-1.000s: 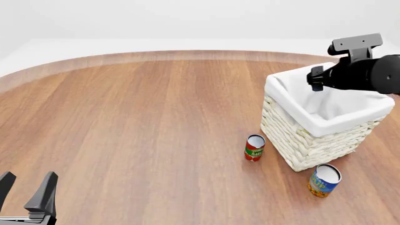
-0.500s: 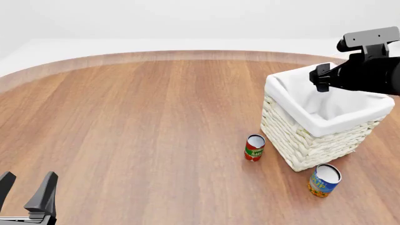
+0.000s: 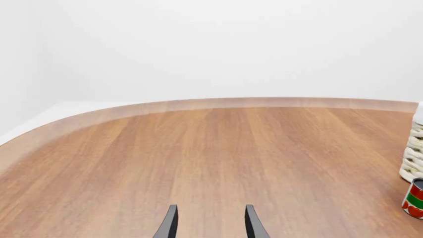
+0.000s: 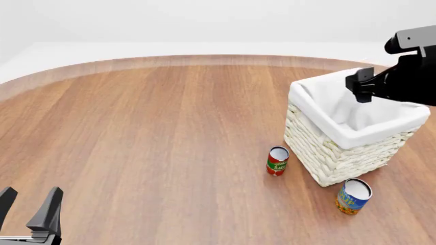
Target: Pick up the alphabet soup and the cream cheese box, and put them in the basket.
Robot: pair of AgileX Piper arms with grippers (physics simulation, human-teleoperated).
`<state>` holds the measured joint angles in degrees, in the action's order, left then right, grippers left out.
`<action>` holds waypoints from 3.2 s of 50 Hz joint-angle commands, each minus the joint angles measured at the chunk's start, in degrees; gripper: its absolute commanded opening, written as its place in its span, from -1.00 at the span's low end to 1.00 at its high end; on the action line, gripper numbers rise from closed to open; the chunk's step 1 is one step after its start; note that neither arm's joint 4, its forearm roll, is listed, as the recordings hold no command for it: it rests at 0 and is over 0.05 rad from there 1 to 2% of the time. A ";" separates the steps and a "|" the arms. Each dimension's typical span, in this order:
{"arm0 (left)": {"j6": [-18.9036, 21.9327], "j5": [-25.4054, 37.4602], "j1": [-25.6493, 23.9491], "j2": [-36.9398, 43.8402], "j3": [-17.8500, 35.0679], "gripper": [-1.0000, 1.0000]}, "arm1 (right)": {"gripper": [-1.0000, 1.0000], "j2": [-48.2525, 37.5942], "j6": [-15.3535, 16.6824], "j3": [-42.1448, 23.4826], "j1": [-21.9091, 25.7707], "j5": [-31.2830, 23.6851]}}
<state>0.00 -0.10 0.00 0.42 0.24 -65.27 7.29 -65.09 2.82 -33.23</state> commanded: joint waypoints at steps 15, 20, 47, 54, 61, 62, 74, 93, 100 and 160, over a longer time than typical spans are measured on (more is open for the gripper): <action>0.00 0.00 0.00 0.00 0.00 1.00 | 1.00 8.19 0.33 1.45 1.90 -4.94; 0.00 0.00 0.00 0.00 0.00 1.00 | 1.00 9.31 0.51 1.33 2.27 -5.81; 0.00 0.00 0.00 0.00 0.00 1.00 | 1.00 9.58 0.57 0.96 2.26 -6.26; 0.00 -0.01 0.00 0.01 0.00 1.00 | 1.00 10.12 1.05 1.01 1.76 -6.98; 0.00 -0.01 0.00 0.01 0.00 1.00 | 1.00 11.92 0.48 1.71 1.46 -7.95; 0.00 -0.01 0.00 0.01 0.00 1.00 | 1.00 12.16 0.10 1.80 1.44 -8.02; 0.00 -0.01 0.00 0.01 0.00 1.00 | 1.00 16.44 -1.85 3.73 2.65 -11.00; 0.00 -0.01 0.00 0.01 0.00 1.00 | 1.00 20.70 -0.35 6.47 2.13 -13.71; 0.00 -0.01 0.00 0.01 0.00 1.00 | 1.00 22.27 -0.89 8.43 1.74 -14.25; 0.00 -0.01 0.00 0.01 0.00 1.00 | 1.00 37.29 -3.89 17.78 4.28 -25.65</action>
<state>0.00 -0.11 0.00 0.43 0.25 -30.56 4.20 -48.27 6.40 -56.82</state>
